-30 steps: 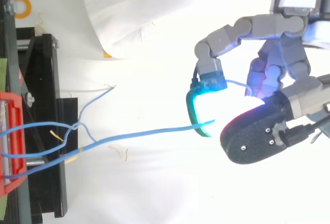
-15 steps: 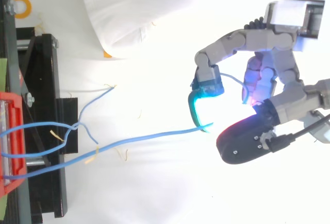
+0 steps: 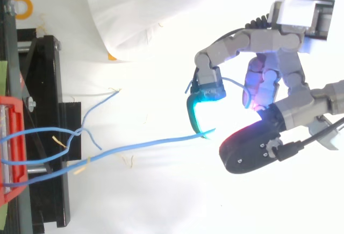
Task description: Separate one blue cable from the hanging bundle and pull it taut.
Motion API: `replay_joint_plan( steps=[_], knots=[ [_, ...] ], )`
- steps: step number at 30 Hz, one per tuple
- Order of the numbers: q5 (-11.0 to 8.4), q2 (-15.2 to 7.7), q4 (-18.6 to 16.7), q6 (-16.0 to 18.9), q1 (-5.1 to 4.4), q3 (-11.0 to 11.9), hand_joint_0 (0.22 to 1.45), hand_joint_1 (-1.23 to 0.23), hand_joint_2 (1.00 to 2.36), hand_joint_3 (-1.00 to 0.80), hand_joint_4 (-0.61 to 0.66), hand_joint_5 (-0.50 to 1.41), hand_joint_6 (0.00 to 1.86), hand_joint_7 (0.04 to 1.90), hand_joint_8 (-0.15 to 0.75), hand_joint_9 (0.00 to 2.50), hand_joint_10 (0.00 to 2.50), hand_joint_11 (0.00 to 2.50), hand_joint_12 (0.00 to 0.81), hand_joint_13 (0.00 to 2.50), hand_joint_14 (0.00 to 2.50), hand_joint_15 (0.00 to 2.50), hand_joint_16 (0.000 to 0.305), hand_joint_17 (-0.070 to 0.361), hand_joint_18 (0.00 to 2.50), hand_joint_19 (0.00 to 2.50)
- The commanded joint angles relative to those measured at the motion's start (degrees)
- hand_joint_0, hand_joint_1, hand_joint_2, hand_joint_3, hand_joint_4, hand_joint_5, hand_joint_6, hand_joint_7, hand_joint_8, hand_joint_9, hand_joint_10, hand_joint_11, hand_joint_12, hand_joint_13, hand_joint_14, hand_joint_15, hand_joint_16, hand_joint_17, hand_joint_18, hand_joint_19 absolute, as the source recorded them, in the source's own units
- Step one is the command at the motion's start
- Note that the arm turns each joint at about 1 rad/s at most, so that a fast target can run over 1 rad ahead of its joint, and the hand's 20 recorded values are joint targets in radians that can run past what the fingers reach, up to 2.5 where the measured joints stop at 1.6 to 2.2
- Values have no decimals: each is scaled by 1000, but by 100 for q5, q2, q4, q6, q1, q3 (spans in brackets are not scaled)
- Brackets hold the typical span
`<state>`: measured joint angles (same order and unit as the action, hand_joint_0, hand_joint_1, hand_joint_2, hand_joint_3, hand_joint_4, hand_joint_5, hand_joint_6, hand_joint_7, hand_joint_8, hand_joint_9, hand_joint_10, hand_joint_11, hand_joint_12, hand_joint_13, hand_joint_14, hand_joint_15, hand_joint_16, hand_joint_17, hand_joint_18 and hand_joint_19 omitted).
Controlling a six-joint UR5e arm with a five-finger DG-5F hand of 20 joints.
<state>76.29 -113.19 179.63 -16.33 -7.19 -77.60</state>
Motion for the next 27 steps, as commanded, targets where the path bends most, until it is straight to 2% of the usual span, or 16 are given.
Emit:
replay_joint_plan(
  steps=[1,27],
  knots=[
    [0,-2,-7,-1,16,-1,752,-720,1018,-225,57,148,503,1325,187,2045,21,509,282,1401,19,550,65,145,1091,534],
    [0,-2,-7,-1,16,8,751,-721,1018,-217,83,148,503,1283,166,2042,21,525,255,1399,22,569,62,139,1107,540]
  ],
)
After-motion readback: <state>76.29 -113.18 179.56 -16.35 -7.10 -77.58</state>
